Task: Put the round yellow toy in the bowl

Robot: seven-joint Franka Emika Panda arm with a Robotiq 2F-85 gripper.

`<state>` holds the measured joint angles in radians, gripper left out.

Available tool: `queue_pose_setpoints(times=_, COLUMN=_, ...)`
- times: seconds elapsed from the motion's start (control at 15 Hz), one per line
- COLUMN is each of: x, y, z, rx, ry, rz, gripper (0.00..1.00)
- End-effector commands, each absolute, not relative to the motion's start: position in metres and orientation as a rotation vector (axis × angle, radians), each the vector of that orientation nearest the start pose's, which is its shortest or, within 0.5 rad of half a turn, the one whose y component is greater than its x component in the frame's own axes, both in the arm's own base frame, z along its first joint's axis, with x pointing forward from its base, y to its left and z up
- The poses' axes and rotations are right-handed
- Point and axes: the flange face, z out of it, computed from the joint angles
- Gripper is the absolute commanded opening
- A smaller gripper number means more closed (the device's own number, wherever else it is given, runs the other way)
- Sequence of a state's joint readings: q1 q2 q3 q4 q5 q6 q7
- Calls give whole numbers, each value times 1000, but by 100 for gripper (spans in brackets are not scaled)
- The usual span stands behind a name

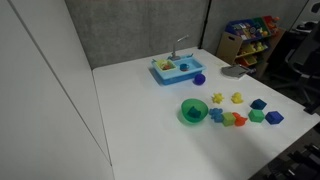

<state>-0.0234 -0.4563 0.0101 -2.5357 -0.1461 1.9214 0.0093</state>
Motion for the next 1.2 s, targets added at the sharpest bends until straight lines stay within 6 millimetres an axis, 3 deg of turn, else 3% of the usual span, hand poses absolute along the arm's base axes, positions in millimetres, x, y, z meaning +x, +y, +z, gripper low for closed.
queue_pose_setpoints(times=0.0, x=421, y=-10, z=420, rx=-3247, ry=-58, rz=253, gripper=100)
queue_pose_setpoints(times=0.73, x=542, y=-12, z=418, rx=-3246, ry=-88, rz=9, gripper=100)
queue_pose_setpoints(times=1.13, x=612, y=-25, z=388, rx=-3188, ry=-76, rz=-98, gripper=100)
